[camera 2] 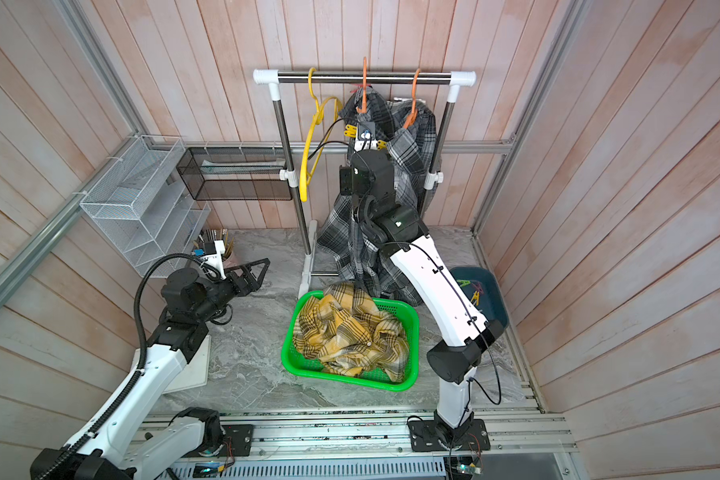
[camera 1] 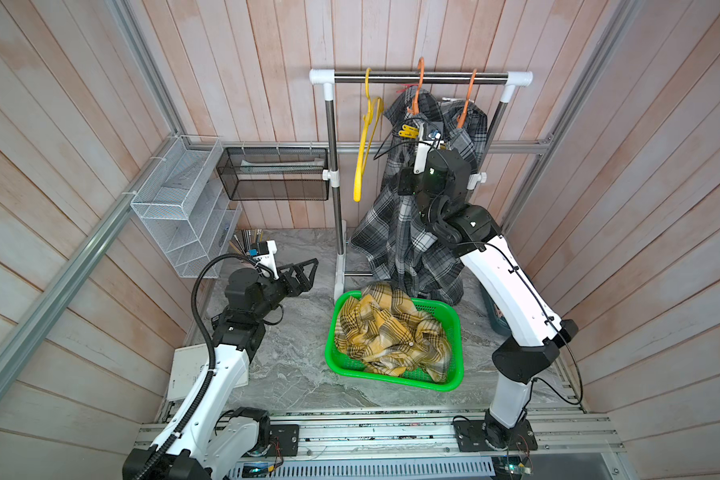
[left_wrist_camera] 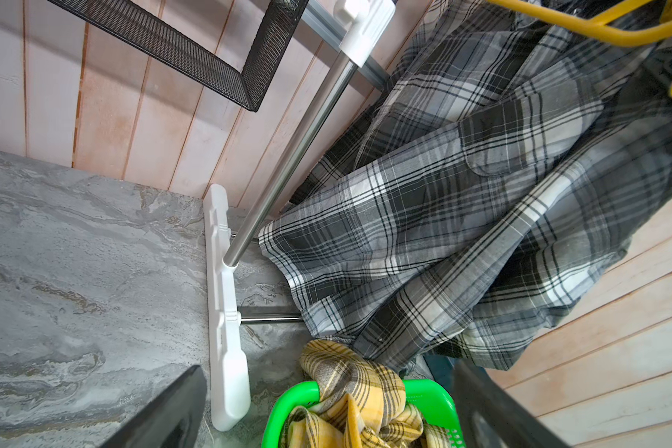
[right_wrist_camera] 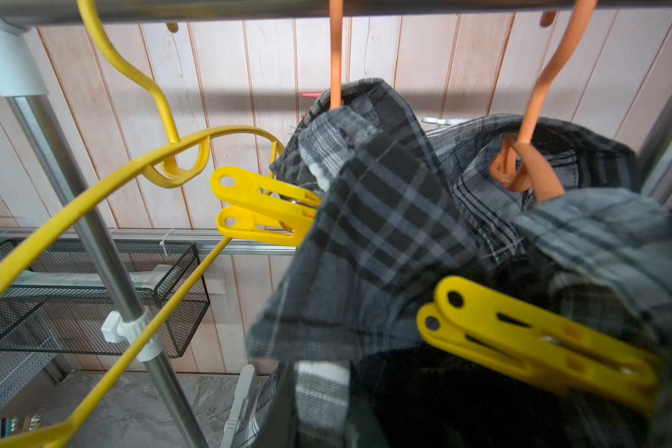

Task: Remove the clothespins securing long-sleeve shirts to the hanger
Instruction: Pick up the hanger from the clothesline.

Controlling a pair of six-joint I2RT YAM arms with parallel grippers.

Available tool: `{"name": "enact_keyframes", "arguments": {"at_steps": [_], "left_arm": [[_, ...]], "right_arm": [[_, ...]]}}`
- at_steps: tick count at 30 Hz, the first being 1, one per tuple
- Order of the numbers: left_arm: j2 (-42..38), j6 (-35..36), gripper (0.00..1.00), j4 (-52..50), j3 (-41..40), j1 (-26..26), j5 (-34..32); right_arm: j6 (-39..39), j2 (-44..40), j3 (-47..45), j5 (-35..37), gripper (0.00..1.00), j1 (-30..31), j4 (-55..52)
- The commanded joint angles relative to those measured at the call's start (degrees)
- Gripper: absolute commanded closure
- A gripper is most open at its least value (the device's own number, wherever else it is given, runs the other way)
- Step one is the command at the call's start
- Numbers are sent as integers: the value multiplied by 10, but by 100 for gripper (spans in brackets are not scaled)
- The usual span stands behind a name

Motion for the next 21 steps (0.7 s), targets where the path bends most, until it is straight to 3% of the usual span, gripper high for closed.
{"name": "enact_keyframes", "arguments": {"at_steps": [1,5,11,21], "left_arm": [[6,-6,0,16,-7,4,15],[8,-11,0,22,-8,5,17],[13,-17,0,30,-9,5,23],[14,-26,0,36,-13,6,28]], "right_arm": [[-18,-13,19,2,100,-2,39],[-25,-28,4,5,100,5,45],[-70,-76,-93,28,100,23,143],[-114,-55,-30,23,100,23,161]]}}
